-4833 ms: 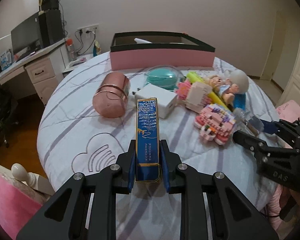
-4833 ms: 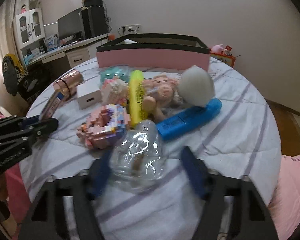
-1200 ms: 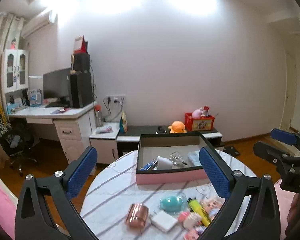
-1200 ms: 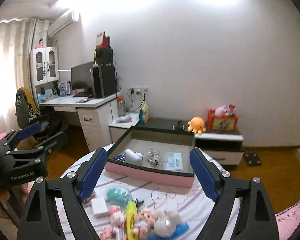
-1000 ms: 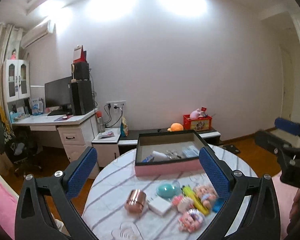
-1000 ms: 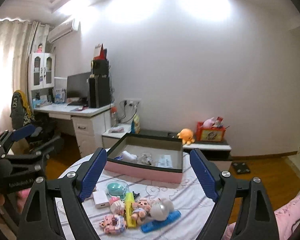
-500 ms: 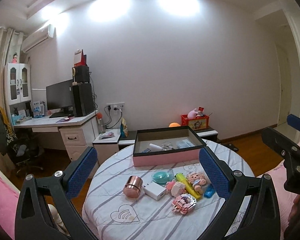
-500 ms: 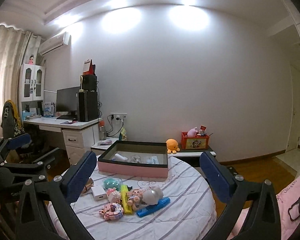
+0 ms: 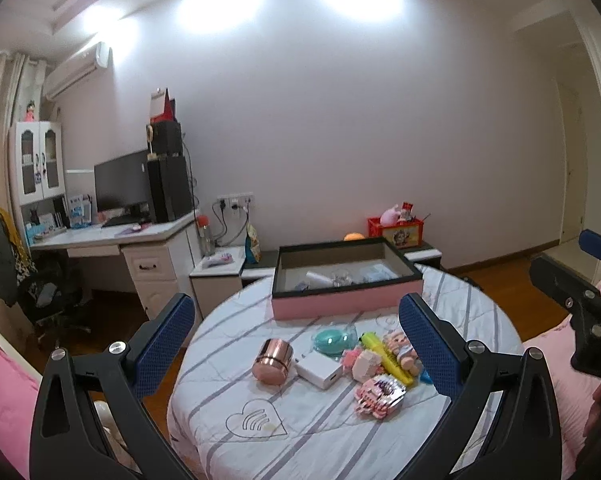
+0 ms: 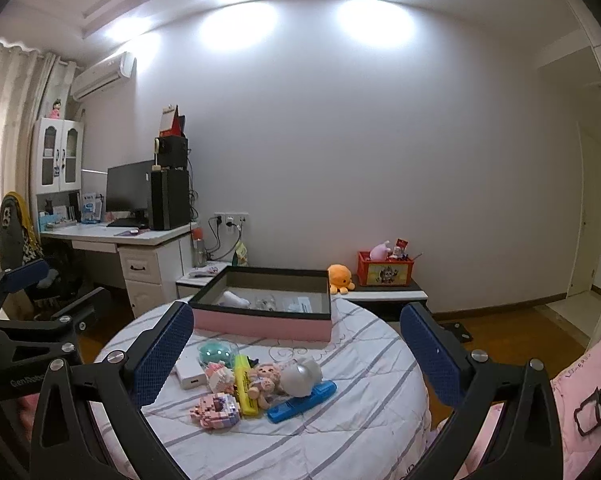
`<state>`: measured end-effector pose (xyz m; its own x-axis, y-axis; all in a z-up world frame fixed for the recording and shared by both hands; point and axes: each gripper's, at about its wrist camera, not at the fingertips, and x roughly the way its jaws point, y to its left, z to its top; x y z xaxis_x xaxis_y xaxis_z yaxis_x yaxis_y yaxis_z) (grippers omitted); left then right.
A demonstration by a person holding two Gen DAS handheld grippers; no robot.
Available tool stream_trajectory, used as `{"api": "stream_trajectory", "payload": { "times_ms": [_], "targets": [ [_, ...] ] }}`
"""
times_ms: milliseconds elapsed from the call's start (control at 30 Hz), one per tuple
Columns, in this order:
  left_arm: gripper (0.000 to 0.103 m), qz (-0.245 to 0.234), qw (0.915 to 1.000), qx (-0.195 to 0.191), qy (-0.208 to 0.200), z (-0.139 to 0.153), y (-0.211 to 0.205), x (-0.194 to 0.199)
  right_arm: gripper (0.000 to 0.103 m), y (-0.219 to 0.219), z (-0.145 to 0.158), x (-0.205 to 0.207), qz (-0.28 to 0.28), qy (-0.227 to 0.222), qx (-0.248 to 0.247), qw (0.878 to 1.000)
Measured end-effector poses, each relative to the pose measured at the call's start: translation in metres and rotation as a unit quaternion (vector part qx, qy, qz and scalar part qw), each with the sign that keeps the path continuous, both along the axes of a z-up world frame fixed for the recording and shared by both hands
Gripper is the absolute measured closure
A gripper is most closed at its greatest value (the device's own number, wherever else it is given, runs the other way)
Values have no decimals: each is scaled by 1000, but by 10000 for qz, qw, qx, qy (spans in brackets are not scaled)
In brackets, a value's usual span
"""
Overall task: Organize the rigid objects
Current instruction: 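Withdraw both tools back from the pink box, then grasp the copper cup with the left gripper while the right grasps the pink block toy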
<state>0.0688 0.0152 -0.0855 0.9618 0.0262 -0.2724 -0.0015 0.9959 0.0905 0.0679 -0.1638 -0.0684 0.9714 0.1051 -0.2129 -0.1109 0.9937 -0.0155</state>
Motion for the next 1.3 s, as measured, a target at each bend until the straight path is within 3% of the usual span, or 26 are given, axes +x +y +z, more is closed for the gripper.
{"api": "stream_trajectory", "payload": {
  "times_ms": [233, 500, 867, 1167, 1300],
  "targets": [
    [0, 83, 9970, -25, 765, -43, 18, 31, 0, -8, -38, 29, -141, 659, -46, 9977],
    [0, 164, 9849, -243, 1707, -101, 37, 69, 0, -15, -88, 64, -124, 1511, -73, 9884],
    [0, 449, 9808, -283, 1877, -112, 67, 76, 0, 61, -127, 97, 616, 2270, -197, 9718],
    [0, 518, 9764, -363, 2066, -122, 87, 80, 4, 88, -149, 122, 895, 2937, -175, 9515],
    [0, 469, 9742, -326, 2184, -127, 84, 87, 34, 90, -152, 125, 921, 3017, -325, 9484]
  ]
}}
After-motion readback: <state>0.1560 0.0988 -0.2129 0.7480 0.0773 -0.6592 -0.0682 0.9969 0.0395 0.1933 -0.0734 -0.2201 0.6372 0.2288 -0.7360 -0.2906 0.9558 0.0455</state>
